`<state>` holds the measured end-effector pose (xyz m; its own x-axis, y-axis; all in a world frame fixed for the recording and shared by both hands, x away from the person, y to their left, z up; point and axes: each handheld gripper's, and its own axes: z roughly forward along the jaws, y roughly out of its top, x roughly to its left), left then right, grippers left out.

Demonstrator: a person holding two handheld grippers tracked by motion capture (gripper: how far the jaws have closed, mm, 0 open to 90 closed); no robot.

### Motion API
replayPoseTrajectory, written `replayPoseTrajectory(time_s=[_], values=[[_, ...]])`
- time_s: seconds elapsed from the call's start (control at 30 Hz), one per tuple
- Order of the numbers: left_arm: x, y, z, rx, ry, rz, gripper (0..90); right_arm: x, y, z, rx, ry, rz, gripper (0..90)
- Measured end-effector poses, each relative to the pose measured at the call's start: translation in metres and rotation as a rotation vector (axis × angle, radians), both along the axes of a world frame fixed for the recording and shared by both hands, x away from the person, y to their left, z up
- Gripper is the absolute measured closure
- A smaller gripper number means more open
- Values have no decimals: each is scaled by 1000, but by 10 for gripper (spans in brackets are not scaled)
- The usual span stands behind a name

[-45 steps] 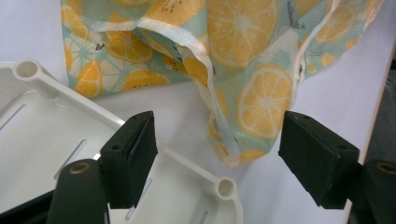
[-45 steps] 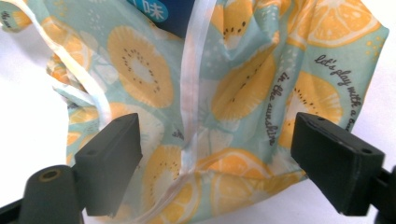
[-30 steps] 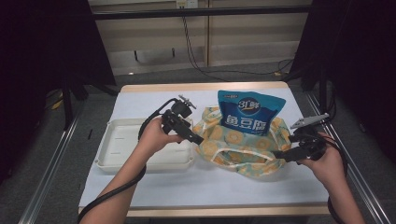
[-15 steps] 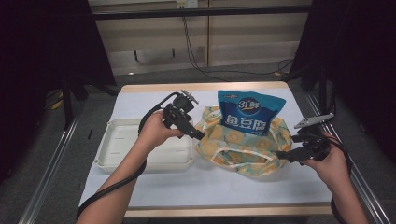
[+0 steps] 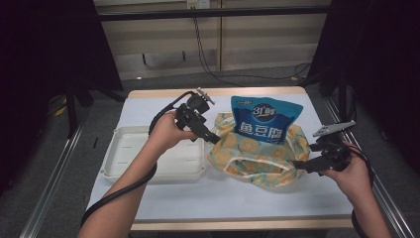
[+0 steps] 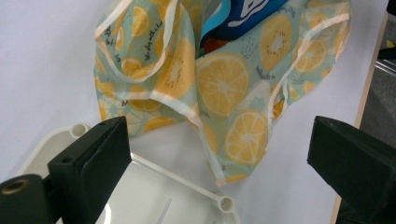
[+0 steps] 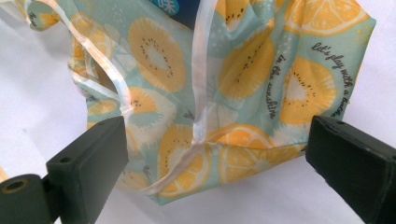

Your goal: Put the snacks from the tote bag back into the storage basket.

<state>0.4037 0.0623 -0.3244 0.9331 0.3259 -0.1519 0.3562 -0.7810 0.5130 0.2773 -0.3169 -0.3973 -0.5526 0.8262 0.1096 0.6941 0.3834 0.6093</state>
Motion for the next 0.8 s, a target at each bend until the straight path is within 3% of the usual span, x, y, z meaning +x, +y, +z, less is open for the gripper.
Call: replayPoseTrajectory(time_s=[0.03, 0.1, 0.17, 0.27, 0.3, 0.37, 0.4, 0.53, 0.67, 0.7, 0.8], values=[[-1, -2, 0, -15, -1, 20, 63, 0, 0, 0, 1, 5, -2, 65], [2, -3, 6, 7, -7, -7, 66, -1, 1, 1, 9, 7, 4, 74], [1, -5, 8, -9, 0, 17, 65, -1, 1, 0, 11, 4, 7, 74], [6, -8, 13, 4, -1, -15, 66, -2, 1, 0, 10, 4, 10, 74], [5, -10, 13, -6, 7, 4, 66, -2, 2, 0, 9, 4, 12, 74], [7, -12, 16, -9, 2, -14, 65, -2, 2, 1, 13, 4, 12, 74], [6, -15, 17, -7, 0, 2, 64, -2, 2, 1, 10, 4, 12, 74], [9, -23, 21, 13, -13, -47, 66, -2, 1, 0, 15, 1, 13, 75], [8, -31, 22, 45, -58, -51, 62, -2, 0, 0, 14, -2, 11, 76], [6, -35, 24, 59, -86, -70, 63, -3, 1, 0, 24, 4, 6, 77], [6, -38, 28, 60, -87, -82, 54, -3, 1, 1, 28, 2, 7, 79]])
